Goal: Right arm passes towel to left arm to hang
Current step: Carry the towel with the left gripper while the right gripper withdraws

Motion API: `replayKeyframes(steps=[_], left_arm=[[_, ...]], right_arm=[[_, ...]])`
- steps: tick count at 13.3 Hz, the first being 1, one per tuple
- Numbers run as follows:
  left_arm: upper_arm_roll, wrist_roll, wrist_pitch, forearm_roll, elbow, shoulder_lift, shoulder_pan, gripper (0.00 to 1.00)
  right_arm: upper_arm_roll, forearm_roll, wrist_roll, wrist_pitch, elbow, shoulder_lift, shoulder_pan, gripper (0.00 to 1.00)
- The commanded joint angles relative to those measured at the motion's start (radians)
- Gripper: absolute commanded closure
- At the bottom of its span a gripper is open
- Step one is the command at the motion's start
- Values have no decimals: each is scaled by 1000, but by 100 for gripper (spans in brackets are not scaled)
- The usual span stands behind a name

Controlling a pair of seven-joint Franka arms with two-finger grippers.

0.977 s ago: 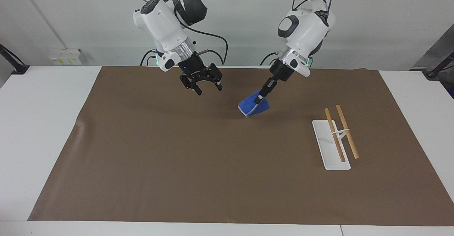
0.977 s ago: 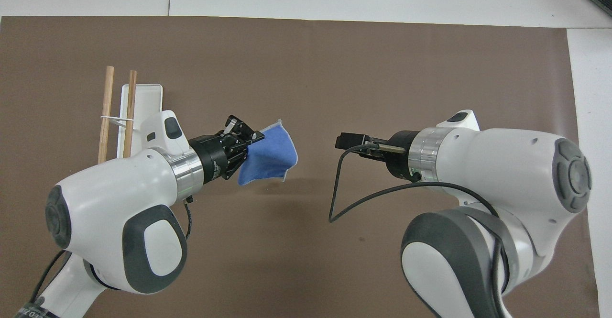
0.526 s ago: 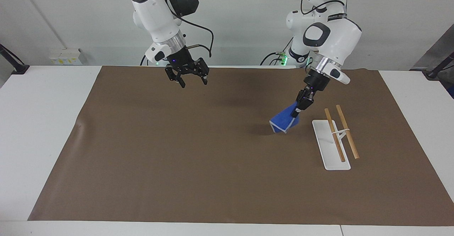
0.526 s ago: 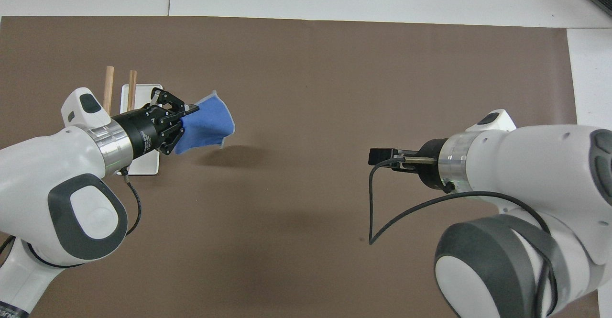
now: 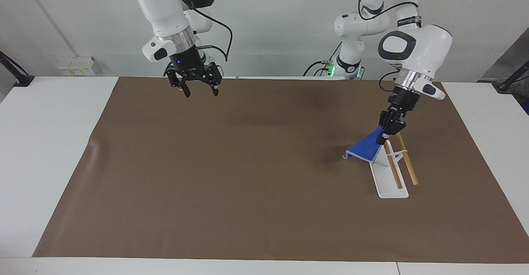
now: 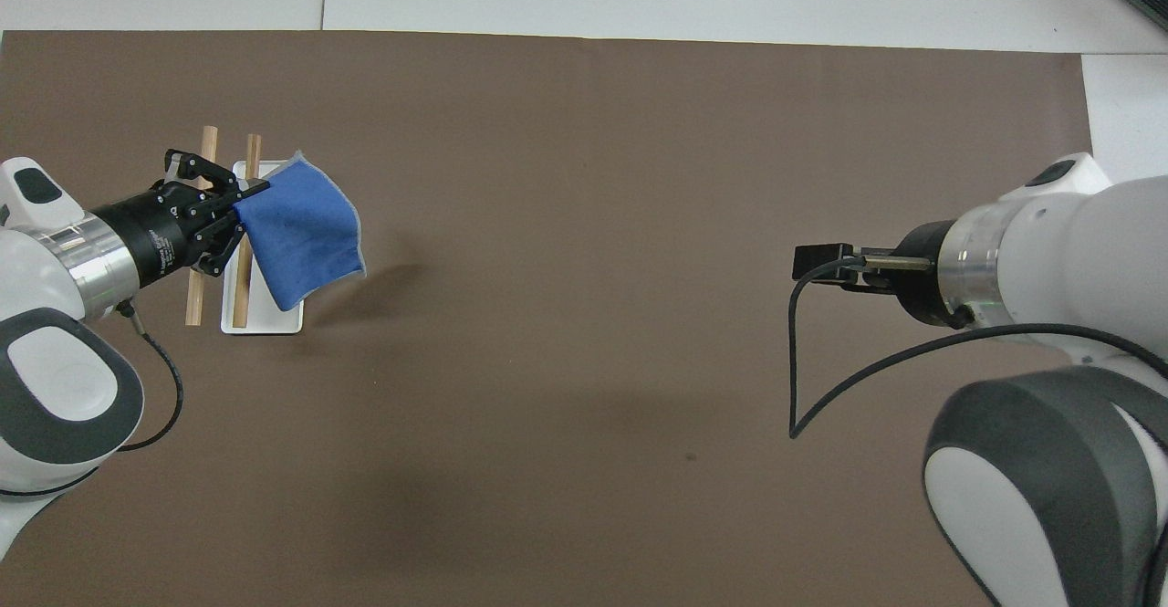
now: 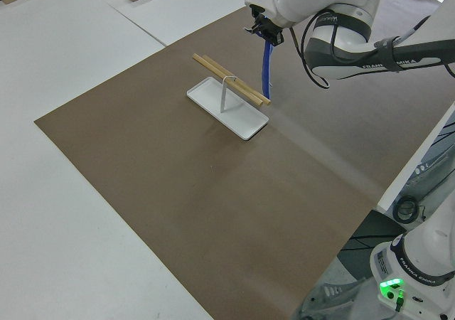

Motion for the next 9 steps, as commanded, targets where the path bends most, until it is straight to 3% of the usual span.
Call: replayKeyframes(steps=[1, 5, 9], left_arm=[[-10, 22, -12, -10, -19, -8, 84, 100], [-8, 21, -11, -10, -56, -21, 139, 100], [-7, 21, -11, -10, -91, -35, 198, 100]], right_arm=[[6, -59, -21, -93, 128, 69, -28, 0], [8, -102, -22, -184, 208, 89, -46, 0], [9, -108, -24, -190, 223, 99, -54, 0]])
